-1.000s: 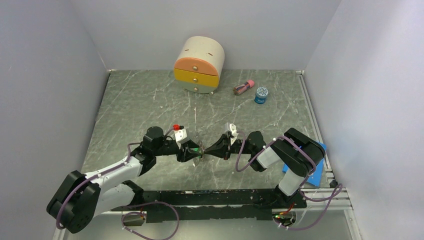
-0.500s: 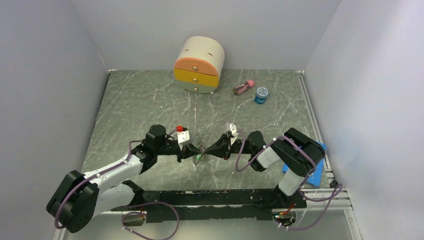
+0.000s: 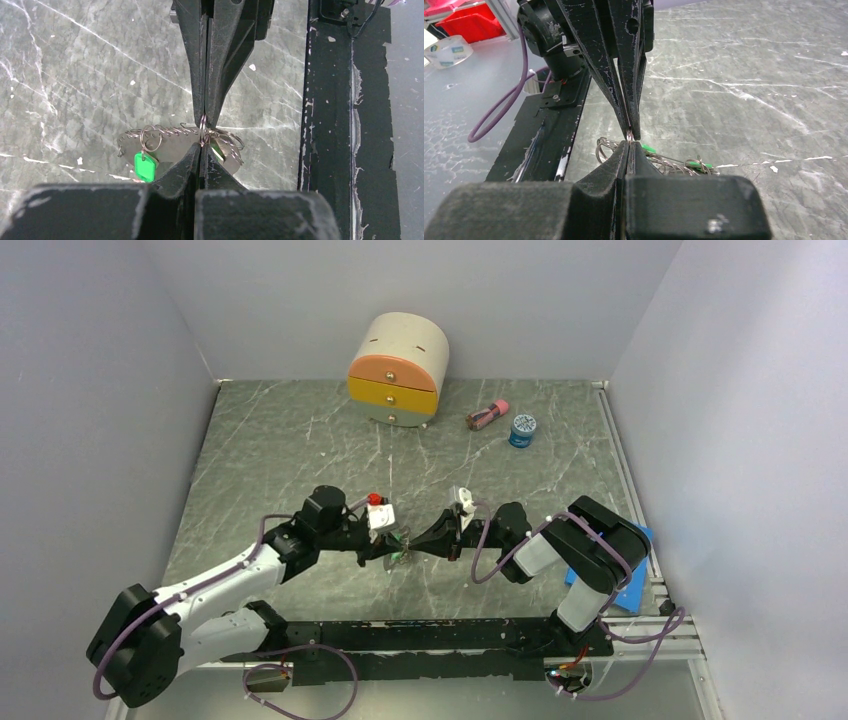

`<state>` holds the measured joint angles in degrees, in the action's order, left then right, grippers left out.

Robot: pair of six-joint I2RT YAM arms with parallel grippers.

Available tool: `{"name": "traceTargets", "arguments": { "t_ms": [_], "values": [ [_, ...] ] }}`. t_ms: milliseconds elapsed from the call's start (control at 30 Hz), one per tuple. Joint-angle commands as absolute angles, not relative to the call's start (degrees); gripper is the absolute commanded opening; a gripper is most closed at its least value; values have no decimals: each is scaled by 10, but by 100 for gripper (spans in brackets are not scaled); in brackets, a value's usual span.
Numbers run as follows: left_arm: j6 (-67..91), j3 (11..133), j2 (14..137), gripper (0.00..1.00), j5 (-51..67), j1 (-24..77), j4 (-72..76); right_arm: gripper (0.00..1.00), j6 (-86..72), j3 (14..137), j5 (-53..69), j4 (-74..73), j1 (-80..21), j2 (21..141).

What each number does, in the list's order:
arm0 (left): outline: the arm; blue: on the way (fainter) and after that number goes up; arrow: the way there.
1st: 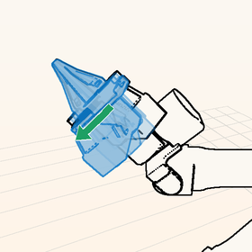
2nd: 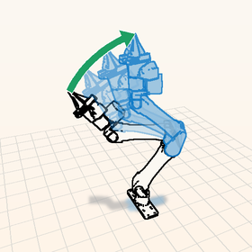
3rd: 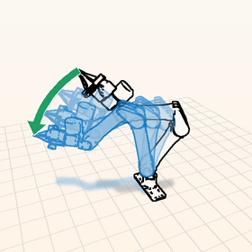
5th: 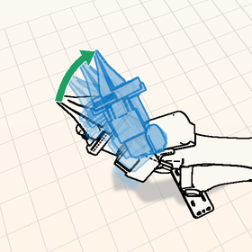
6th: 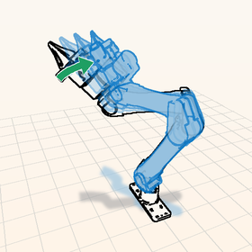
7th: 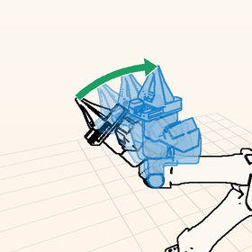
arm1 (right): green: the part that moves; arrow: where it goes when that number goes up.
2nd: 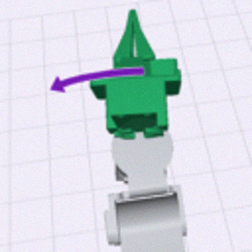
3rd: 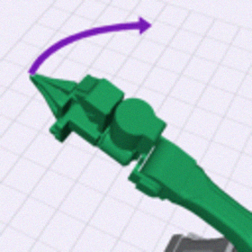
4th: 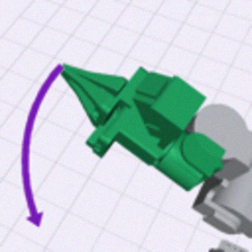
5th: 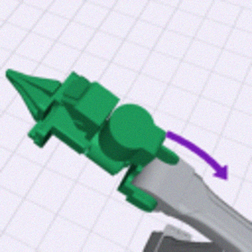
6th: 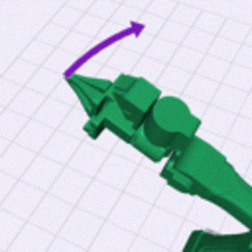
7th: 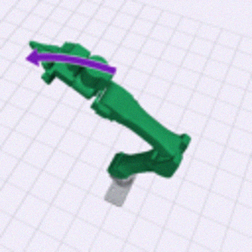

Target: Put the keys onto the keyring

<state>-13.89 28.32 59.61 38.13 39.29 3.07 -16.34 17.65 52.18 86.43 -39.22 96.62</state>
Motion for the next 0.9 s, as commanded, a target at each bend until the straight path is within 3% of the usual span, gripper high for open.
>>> {"name": "traceTargets", "arguments": {
  "t_ms": [0, 333, 667, 733, 867],
  "values": [
    [-143, 310, 609, 3, 353, 405, 3, 0, -167, 192, 524, 982, -393, 944],
    [-150, 321, 601, 2, 281, 409, -40, 0, -166, 193, 533, 982, -393, 939],
    [-137, 314, 619, 3, 284, 428, -13, 0, -169, 199, 536, 982, -395, 939],
    [-135, 309, 606, 8, 273, 428, -10, 0, -170, 197, 536, 982, -395, 939],
    [-133, 290, 561, 35, 262, 428, 8, 0, -170, 194, 537, 982, -395, 935]
  ]
}}
